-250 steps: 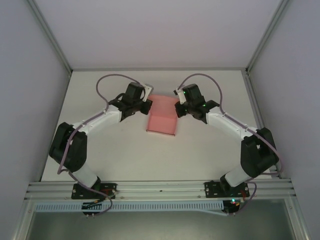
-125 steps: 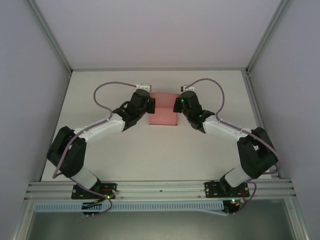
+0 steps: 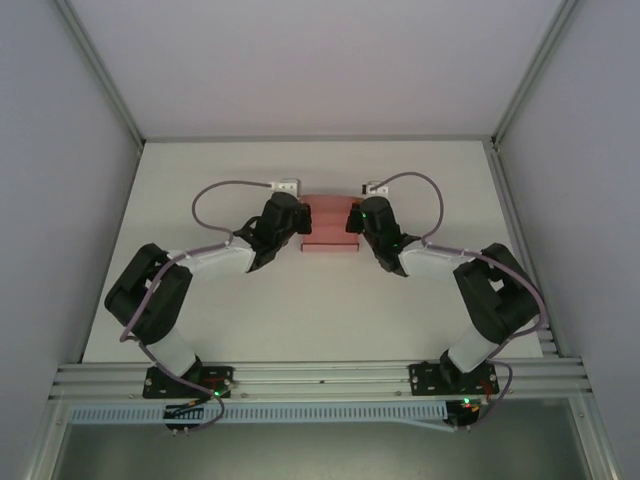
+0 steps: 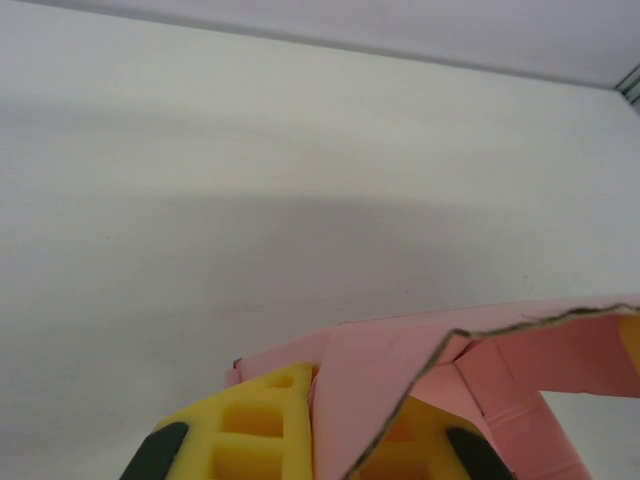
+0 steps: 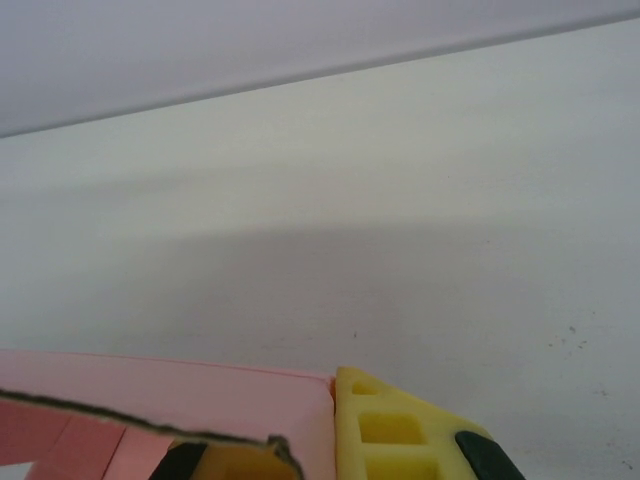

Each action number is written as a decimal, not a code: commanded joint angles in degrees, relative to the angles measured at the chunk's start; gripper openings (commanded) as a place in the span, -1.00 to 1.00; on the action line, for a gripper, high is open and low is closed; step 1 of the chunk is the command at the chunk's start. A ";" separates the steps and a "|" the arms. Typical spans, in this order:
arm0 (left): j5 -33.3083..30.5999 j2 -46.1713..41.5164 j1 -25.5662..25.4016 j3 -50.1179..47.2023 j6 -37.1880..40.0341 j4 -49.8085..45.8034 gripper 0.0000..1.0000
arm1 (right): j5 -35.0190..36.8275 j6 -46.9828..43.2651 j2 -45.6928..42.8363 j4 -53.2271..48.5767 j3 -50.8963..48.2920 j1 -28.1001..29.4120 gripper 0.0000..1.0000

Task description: Assemble paper box

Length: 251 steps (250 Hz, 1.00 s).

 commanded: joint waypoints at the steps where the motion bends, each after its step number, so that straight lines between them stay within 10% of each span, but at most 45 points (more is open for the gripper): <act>1: 2.35 -0.92 0.24 -6.30 -4.01 8.57 -1.00 | 1.76 0.35 0.38 4.19 -4.05 0.38 -0.88; 73: 2.18 -3.56 -4.21 -22.45 0.00 29.52 -1.00 | -0.10 -4.75 -0.70 17.45 -15.18 3.91 -0.80; 108: 2.31 -5.40 -6.33 -24.42 2.38 31.09 -0.67 | 3.14 -6.23 -1.47 17.20 -16.58 5.68 -0.84; 145: 1.65 -9.16 -6.37 -23.10 1.64 22.71 -0.16 | 6.06 -7.28 -2.16 16.02 -16.95 7.03 -0.83; 189: -2.38 -16.81 -6.49 -21.91 0.93 9.69 0.98 | 7.59 -6.88 -3.26 14.00 -17.13 7.69 -0.77; 251: -6.54 -27.54 -6.33 -17.93 -4.75 -11.17 0.99 | 8.92 -6.80 -4.71 13.01 -17.34 8.83 -0.57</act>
